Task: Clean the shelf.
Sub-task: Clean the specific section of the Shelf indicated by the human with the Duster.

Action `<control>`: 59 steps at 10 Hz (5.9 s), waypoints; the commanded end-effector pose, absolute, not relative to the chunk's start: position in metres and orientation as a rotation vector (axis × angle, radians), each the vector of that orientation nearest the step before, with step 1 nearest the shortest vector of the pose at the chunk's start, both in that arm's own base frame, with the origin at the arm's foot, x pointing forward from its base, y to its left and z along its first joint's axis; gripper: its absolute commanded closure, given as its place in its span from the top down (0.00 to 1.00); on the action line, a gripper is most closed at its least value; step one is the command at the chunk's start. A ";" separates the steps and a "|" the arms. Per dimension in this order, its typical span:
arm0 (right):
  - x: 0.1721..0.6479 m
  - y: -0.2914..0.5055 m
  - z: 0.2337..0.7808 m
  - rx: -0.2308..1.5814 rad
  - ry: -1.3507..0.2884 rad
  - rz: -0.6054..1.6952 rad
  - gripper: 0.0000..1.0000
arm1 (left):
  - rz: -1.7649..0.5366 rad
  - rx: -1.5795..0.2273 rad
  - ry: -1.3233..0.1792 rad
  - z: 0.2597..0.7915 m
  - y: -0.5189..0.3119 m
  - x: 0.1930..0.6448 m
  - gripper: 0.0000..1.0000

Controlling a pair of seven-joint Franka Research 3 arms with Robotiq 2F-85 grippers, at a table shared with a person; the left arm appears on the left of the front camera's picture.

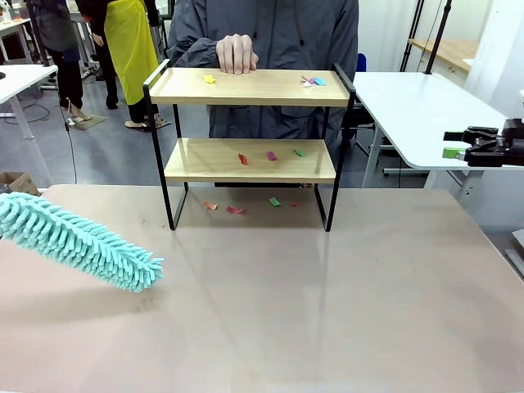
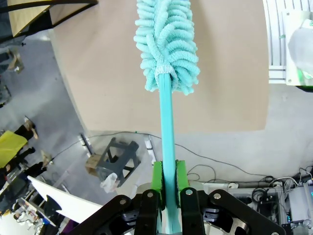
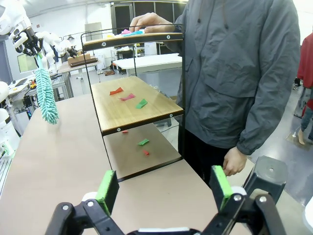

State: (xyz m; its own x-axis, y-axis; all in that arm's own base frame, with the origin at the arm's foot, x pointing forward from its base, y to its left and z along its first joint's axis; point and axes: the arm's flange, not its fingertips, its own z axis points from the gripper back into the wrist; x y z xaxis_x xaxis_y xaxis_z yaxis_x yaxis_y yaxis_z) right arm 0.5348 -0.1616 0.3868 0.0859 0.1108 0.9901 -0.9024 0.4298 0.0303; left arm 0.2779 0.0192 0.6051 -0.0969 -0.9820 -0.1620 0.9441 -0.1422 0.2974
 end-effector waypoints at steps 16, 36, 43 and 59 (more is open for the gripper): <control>0.536 -0.160 0.390 0.808 -1.242 0.907 1.00 | -0.912 -0.190 -0.761 0.764 -0.237 0.163 0.13; 0.536 -0.160 0.390 0.808 -1.242 0.907 1.00 | 0.010 -0.144 -0.752 0.714 -0.540 0.273 0.13; 0.536 -0.160 0.390 0.808 -1.242 0.907 1.00 | 0.073 -0.194 -0.674 0.694 -0.543 0.331 0.13; 0.536 -0.160 0.390 0.808 -1.242 0.907 1.00 | 0.011 0.014 -0.507 0.684 -0.506 0.373 0.13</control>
State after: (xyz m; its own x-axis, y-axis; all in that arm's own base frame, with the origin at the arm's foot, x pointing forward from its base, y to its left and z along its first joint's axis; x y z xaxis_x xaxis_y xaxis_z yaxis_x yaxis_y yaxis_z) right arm 0.5347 -0.1613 0.3868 0.0853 0.1091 0.9904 -0.9028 0.4289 0.0305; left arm 0.3615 -0.5019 0.6775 0.8636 0.0176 0.5038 -0.0110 0.9998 -0.0161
